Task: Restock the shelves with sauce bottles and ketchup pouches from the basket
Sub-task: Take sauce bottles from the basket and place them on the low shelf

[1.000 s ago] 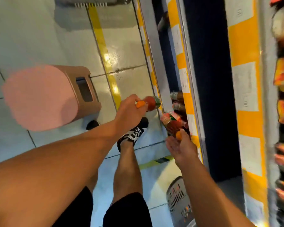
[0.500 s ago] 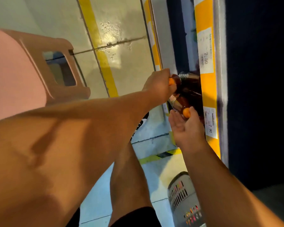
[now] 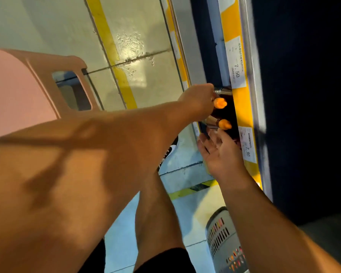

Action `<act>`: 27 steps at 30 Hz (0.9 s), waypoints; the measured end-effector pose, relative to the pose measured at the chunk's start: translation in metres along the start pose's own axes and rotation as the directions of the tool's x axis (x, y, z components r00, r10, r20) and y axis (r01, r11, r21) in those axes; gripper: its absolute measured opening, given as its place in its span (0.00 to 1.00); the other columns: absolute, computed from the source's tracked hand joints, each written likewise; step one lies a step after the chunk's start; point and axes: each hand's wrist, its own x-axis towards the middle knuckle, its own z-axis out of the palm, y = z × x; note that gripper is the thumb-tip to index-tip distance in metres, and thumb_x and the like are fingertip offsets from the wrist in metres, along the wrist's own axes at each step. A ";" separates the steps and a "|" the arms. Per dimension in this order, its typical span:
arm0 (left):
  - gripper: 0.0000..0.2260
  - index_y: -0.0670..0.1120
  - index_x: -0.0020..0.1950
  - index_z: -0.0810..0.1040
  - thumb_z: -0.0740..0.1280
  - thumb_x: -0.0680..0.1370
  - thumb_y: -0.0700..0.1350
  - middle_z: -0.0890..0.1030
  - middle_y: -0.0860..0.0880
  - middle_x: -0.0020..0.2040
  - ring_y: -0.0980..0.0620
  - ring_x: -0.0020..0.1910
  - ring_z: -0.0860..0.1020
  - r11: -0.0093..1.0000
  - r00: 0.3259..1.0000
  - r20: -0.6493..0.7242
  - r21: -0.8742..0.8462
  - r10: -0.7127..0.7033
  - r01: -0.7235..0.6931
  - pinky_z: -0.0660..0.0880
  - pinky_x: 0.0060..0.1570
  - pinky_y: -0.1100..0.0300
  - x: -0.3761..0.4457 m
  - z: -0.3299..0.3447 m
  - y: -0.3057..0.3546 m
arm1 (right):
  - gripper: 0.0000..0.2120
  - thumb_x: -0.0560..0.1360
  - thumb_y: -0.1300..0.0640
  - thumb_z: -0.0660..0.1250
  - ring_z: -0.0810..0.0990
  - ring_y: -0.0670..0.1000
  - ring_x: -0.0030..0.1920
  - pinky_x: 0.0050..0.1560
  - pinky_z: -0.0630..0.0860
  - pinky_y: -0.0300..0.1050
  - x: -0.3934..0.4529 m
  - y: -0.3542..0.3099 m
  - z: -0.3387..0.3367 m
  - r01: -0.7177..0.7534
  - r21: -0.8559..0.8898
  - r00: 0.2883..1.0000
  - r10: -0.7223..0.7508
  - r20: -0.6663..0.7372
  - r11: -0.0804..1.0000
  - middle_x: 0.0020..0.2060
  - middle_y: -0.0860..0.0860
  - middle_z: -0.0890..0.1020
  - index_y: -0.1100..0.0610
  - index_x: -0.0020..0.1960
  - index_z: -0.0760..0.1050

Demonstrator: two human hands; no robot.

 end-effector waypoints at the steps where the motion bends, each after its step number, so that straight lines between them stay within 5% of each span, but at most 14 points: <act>1: 0.11 0.44 0.64 0.78 0.64 0.82 0.42 0.81 0.44 0.60 0.44 0.59 0.79 1.000 1.000 0.009 0.001 -0.016 0.016 0.76 0.58 0.51 -0.013 -0.004 -0.006 | 0.18 0.85 0.50 0.63 0.85 0.55 0.57 0.43 0.84 0.50 -0.009 0.005 -0.004 -0.004 -0.011 1.000 0.004 0.001 1.000 0.65 0.51 0.78 0.52 0.73 0.73; 7: 0.15 0.47 0.67 0.77 0.65 0.82 0.49 0.84 0.45 0.59 0.44 0.59 0.81 0.985 0.976 0.140 -0.025 -0.167 0.172 0.77 0.58 0.53 -0.131 -0.031 -0.068 | 0.13 0.83 0.60 0.65 0.85 0.59 0.54 0.47 0.82 0.53 -0.090 0.047 -0.042 -0.022 -0.322 0.996 -0.009 -0.094 0.947 0.59 0.57 0.81 0.56 0.67 0.72; 10: 0.13 0.47 0.64 0.79 0.66 0.82 0.51 0.84 0.44 0.56 0.43 0.55 0.81 0.980 0.959 0.212 -0.014 -0.190 0.197 0.78 0.54 0.50 -0.203 -0.057 -0.087 | 0.19 0.81 0.63 0.68 0.81 0.60 0.55 0.51 0.79 0.59 -0.143 0.067 -0.060 0.035 -0.749 0.989 -0.129 -0.069 0.662 0.60 0.57 0.79 0.56 0.71 0.71; 12: 0.11 0.47 0.60 0.79 0.66 0.82 0.51 0.83 0.45 0.52 0.44 0.51 0.81 0.978 0.950 0.236 -0.007 -0.203 0.210 0.78 0.50 0.51 -0.250 -0.080 -0.094 | 0.20 0.80 0.63 0.69 0.79 0.59 0.59 0.59 0.77 0.59 -0.180 0.076 -0.072 0.059 -0.871 0.988 -0.153 -0.018 0.488 0.63 0.56 0.78 0.58 0.70 0.72; 15: 0.06 0.47 0.57 0.78 0.66 0.82 0.47 0.81 0.47 0.47 0.48 0.46 0.80 0.974 0.949 0.220 0.030 -0.226 0.225 0.73 0.41 0.60 -0.316 -0.121 -0.101 | 0.18 0.81 0.64 0.68 0.78 0.60 0.61 0.61 0.77 0.61 -0.238 0.089 -0.089 0.009 -0.826 0.992 -0.110 -0.065 0.564 0.64 0.57 0.77 0.60 0.70 0.73; 23: 0.06 0.44 0.51 0.79 0.67 0.81 0.46 0.83 0.45 0.44 0.46 0.44 0.81 0.952 0.963 0.211 0.288 -0.168 0.103 0.74 0.45 0.53 -0.449 -0.218 -0.110 | 0.14 0.78 0.61 0.72 0.81 0.58 0.51 0.56 0.79 0.57 -0.378 0.153 -0.151 0.068 -0.742 0.953 -0.264 -0.150 0.667 0.60 0.55 0.80 0.56 0.62 0.77; 27: 0.04 0.50 0.46 0.78 0.68 0.81 0.48 0.82 0.49 0.40 0.47 0.43 0.81 0.904 0.954 0.238 0.421 -0.181 0.066 0.72 0.42 0.56 -0.490 -0.247 -0.112 | 0.19 0.79 0.61 0.71 0.79 0.57 0.56 0.59 0.77 0.55 -0.431 0.176 -0.185 0.083 -0.634 0.929 -0.289 -0.230 0.769 0.63 0.56 0.78 0.58 0.70 0.74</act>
